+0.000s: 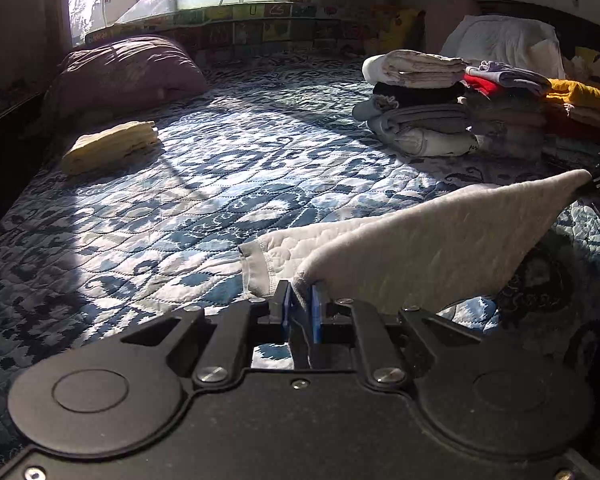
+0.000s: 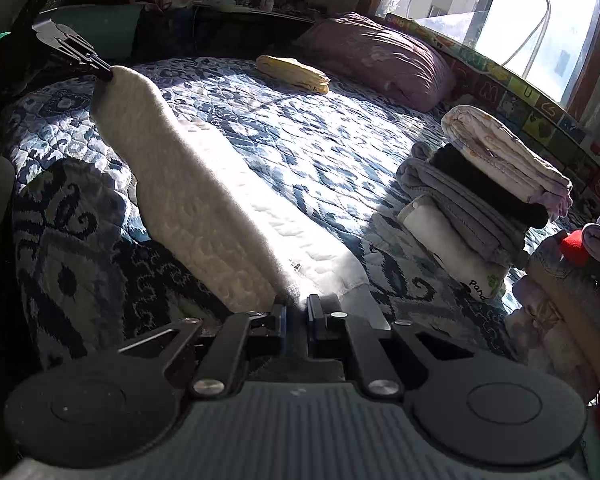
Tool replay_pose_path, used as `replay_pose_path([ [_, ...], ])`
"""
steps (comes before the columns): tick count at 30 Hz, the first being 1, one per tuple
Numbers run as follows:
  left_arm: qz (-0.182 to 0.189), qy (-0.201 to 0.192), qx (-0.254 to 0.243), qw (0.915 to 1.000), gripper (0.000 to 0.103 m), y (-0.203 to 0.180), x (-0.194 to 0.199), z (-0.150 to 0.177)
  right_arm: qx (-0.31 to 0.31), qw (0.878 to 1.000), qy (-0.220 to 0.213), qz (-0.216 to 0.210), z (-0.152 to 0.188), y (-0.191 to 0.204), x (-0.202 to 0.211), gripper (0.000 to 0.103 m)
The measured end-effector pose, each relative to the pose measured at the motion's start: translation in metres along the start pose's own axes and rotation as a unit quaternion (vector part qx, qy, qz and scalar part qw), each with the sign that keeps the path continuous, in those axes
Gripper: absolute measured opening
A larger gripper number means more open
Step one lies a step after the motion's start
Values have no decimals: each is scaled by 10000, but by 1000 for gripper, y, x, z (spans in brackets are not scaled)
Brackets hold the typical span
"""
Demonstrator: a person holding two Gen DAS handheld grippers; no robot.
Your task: Fold clothes
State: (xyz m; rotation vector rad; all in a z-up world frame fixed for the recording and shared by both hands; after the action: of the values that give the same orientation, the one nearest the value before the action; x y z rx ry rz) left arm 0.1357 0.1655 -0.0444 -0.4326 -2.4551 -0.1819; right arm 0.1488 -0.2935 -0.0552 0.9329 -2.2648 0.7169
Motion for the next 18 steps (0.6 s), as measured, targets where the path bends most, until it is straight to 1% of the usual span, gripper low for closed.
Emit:
replay_pose_path([
  [5, 116, 227, -436, 9987, 8, -28, 15, 34, 218, 9991, 346, -53, 33, 28, 3, 11],
  [9, 221, 378, -645, 9970, 8, -48, 22, 58, 362, 9974, 614, -88, 58, 47, 3, 11],
  [14, 287, 748, -895, 9928, 9, -67, 23, 93, 437, 9941, 975, -181, 87, 62, 5, 12],
  [16, 347, 979, -964, 9899, 12, -72, 25, 107, 407, 9930, 1084, -226, 98, 66, 8, 12],
  [18, 411, 1192, -939, 9876, 23, -71, 31, 118, 260, 9926, 1162, -252, 108, 65, 13, 14],
])
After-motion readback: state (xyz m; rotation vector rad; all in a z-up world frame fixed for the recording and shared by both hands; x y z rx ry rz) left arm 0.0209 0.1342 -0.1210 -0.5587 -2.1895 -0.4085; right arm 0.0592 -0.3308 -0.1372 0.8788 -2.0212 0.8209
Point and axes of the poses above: each gripper's, at about its wrist camera, not at the fingertips, and x roughly against the way its jaws point, y to its left, z to its underside, the point moved 6 cm from there along -x, roughly the way its jaws point, and after that the axes turned 2 degrees about x, right-handed, at the moved point
